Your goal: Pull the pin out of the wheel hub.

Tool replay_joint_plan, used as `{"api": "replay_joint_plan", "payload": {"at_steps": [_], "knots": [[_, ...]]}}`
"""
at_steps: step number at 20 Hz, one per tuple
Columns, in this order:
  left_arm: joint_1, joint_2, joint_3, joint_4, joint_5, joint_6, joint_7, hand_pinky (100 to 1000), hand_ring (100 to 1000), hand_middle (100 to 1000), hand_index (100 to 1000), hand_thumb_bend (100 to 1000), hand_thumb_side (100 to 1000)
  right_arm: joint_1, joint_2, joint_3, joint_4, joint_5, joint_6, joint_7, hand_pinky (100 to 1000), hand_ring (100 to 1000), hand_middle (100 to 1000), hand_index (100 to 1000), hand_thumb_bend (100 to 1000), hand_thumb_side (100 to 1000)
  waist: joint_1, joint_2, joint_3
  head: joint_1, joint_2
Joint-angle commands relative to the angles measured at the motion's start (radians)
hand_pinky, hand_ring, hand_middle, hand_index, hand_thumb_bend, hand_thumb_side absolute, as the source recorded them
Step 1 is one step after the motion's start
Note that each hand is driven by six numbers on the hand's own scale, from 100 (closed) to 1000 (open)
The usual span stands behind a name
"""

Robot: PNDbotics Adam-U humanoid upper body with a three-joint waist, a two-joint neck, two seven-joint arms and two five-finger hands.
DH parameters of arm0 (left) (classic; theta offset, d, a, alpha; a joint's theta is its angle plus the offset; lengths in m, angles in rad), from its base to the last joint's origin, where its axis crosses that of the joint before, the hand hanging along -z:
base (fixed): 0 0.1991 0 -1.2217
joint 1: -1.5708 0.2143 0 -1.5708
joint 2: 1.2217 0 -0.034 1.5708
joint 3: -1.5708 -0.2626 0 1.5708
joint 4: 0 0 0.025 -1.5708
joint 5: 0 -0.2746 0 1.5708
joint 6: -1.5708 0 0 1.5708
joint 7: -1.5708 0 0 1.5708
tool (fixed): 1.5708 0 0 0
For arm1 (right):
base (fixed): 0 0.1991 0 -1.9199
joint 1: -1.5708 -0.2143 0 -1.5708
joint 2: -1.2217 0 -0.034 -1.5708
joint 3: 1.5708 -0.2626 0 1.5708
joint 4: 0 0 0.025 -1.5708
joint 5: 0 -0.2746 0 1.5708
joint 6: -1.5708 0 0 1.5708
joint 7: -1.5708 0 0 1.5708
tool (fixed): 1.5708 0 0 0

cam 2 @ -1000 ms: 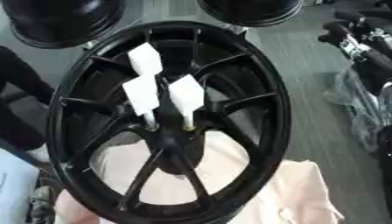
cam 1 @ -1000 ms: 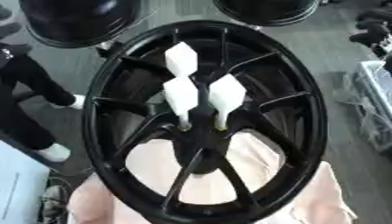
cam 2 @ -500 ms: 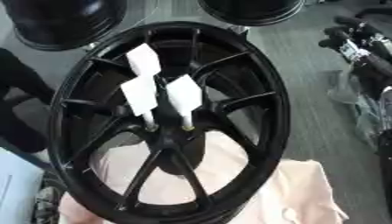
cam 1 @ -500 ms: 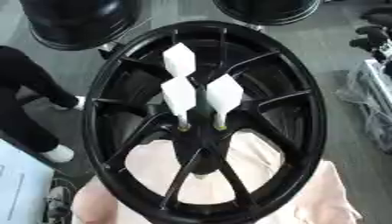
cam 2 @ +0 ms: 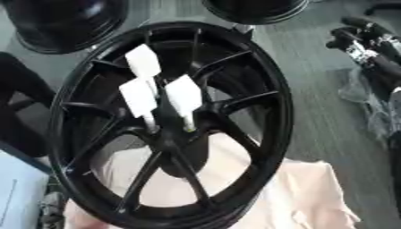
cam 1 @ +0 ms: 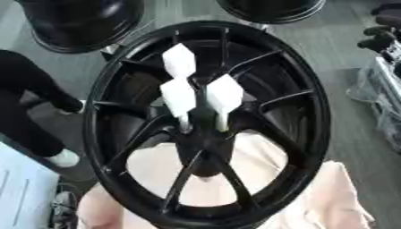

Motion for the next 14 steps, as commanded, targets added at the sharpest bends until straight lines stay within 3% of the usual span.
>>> {"api": "replay_joint_plan", "payload": {"at_steps": [1, 11, 14], "knots": [[-0.055, 0.033, -0.053, -0.012, -0.042, -0.045, -0.047, 778, 837, 824, 856, 100, 382, -0.006, -0.037, 0.001, -0.009, 0.008, -0.004, 0.005, 974, 730, 725, 852, 392, 363, -0.002, -0.026, 0.001, 0.001, -0.001], [-0.215, -0.052, -0.269, 0.0, -0.175, -0.099, -0.199, 824, 867, 856, 903, 100, 576, 0.0, -0.039, 0.007, -0.004, 0.018, -0.01, 0.012, 975, 731, 727, 853, 392, 366, 0.0, -0.03, 0.004, 0.002, -0.003], [-0.233, -0.071, -0.3, 0.031, -0.212, -0.135, -0.246, 858, 884, 844, 883, 100, 570, -0.002, -0.039, 0.007, -0.004, 0.017, -0.01, 0.012, 975, 731, 727, 853, 391, 365, 0.002, -0.031, 0.003, 0.003, -0.005]]}}
